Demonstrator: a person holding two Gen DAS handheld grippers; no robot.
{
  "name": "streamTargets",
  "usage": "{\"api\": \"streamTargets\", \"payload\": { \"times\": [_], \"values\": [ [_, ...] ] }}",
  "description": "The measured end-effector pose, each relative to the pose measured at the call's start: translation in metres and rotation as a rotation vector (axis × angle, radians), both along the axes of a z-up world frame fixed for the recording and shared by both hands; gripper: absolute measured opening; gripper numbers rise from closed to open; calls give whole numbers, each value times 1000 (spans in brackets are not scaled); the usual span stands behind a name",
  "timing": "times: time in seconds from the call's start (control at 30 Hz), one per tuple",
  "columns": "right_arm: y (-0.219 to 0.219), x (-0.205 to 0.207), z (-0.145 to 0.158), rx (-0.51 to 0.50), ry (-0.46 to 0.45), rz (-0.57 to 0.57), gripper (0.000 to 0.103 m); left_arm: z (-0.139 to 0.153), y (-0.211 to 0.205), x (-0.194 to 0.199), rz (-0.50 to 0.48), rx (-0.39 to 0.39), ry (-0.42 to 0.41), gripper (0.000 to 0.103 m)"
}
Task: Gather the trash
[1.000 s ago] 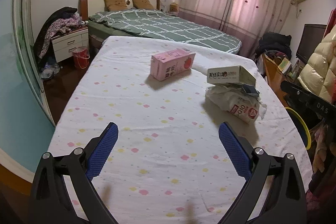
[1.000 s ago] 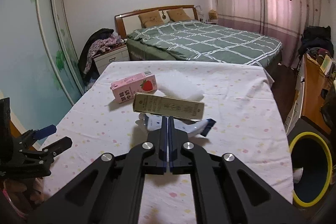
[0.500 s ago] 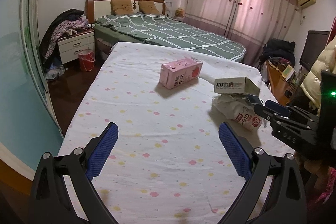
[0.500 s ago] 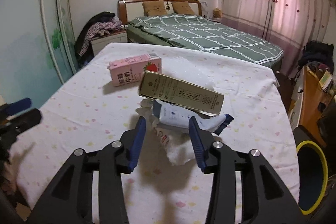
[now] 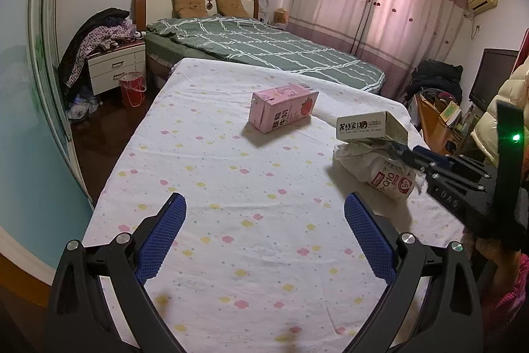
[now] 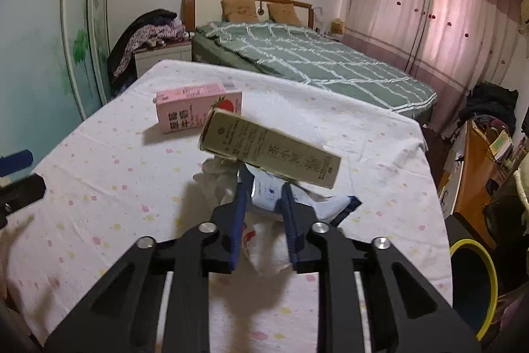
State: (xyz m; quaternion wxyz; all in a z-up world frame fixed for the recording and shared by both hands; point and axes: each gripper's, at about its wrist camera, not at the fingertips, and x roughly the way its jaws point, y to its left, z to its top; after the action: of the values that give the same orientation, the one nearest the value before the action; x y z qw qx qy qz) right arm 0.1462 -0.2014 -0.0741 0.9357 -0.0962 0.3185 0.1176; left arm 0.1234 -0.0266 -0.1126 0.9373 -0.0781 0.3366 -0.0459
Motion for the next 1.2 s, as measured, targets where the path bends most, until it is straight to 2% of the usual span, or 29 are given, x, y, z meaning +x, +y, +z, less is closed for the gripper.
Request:
{"api": "streamTargets", "payload": {
  "times": [0.3, 0.6, 0.9, 1.2],
  "values": [
    [-27, -20, 29, 108, -57, -7, 9, 1, -10, 1, -24, 7, -2, 95],
    [-68, -44, 55, 195, -120, -61, 8, 5, -29, 7, -72, 16, -6, 95],
    [-131, -54, 61, 248, -159, -206, 8, 11, -72, 21, -165, 36, -17, 95],
    [-219, -61, 46, 266, -152, -429, 8, 13, -114, 45, -250, 51, -22, 95]
  ]
}}
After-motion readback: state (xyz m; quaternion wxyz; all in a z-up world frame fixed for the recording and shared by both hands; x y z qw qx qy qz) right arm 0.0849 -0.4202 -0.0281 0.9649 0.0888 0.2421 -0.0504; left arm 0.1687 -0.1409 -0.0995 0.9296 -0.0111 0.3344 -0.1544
